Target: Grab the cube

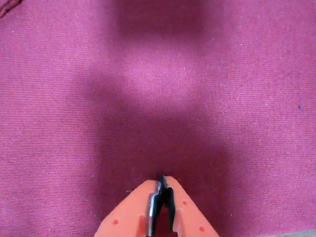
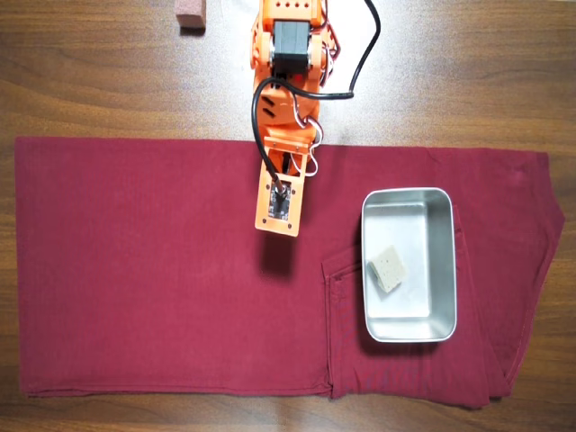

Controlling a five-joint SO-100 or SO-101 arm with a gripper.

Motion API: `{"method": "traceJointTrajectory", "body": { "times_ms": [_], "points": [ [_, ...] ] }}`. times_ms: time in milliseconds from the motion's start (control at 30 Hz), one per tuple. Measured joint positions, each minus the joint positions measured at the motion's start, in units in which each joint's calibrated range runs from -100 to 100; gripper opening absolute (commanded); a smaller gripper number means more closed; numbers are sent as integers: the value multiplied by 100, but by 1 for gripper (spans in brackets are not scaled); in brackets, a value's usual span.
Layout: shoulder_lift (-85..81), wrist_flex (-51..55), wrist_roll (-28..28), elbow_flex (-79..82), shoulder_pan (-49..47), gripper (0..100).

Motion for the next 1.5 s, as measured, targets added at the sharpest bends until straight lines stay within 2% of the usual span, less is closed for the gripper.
{"method": "traceJointTrajectory", "body": {
  "times_ms": [1500],
  "points": [
    [0,0,0,9,100,1]
  ]
}}
